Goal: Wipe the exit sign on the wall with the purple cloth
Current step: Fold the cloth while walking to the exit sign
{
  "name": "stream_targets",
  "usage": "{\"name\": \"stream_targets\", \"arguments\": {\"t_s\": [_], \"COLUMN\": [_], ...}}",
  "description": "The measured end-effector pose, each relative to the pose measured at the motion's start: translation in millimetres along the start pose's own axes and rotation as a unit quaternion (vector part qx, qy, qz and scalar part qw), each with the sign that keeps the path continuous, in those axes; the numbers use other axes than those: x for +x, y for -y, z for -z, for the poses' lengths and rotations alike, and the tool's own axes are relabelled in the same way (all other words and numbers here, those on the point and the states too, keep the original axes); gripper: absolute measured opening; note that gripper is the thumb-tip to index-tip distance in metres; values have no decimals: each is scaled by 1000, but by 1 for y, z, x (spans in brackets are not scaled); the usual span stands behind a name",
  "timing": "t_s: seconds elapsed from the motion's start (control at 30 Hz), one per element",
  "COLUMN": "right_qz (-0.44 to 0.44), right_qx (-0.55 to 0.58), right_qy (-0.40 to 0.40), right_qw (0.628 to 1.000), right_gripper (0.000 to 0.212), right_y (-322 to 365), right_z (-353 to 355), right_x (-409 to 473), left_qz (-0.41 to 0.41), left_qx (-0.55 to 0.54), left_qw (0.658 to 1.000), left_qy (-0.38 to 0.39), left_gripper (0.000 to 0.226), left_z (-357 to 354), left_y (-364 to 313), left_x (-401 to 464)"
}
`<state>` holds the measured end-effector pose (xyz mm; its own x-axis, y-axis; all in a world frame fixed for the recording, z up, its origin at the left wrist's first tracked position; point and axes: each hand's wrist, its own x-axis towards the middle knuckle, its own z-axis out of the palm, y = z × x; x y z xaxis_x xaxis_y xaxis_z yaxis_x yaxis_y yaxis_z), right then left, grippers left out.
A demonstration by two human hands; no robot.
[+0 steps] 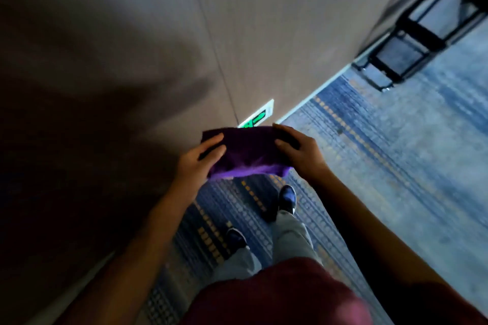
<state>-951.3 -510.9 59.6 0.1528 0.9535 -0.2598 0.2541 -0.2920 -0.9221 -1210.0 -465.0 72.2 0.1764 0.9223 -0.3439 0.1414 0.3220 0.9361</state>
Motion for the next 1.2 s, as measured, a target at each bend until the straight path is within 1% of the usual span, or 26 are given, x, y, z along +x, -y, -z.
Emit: {"name": "stream_targets", "arguments": {"t_s": [0.1, 0.2, 0.37, 0.43, 0.57, 0.67, 0.77, 0.9, 0.97, 1.03, 1.07, 1.2], "right_qz": [-8, -27, -80, -106, -156, -179, -204, -231, -246, -247, -246, -244], "right_qx": [9, 25, 109, 127, 154, 184, 222, 317, 343, 369, 370, 357], "right_qy": [-64, -124, -166, -174, -207, -230, -259, -317, -355, -386, -404, -395], "right_qw": [998, 992, 977, 971, 954, 939, 918, 864, 834, 808, 800, 811], "right_gripper": [41, 42, 41, 43, 52, 57, 59, 53, 52, 53, 53, 58], "right_y": [-6, -22, -62, -79, -97, -115, -125, -131, -136, -132, -132, -136], "right_z": [7, 19, 31, 33, 32, 23, 11, -20, -35, -52, -62, -102], "right_x": [-38, -68, -111, -123, -145, -156, -155, -139, -127, -112, -104, -83], "left_qz": [-23, -40, -58, -48, -39, -27, -16, -21, -38, -62, -71, -74], "left_qx": [24, 65, 103, 136, 185, 211, 221, 221, 218, 232, 229, 232], "left_qw": [998, 993, 986, 980, 967, 953, 943, 927, 915, 902, 902, 900], "left_qy": [52, 91, 113, 137, 169, 214, 249, 302, 338, 360, 360, 361], "left_gripper": [28, 35, 36, 36, 38, 38, 38, 39, 37, 36, 35, 36], "left_z": [-8, -33, -73, -86, -104, -115, -123, -118, -117, -116, -114, -95], "left_y": [-6, -2, 18, 27, 37, 46, 52, 45, 45, 47, 47, 57], "left_x": [-5, -16, -33, -35, -31, -19, -4, 31, 51, 70, 79, 108]}}
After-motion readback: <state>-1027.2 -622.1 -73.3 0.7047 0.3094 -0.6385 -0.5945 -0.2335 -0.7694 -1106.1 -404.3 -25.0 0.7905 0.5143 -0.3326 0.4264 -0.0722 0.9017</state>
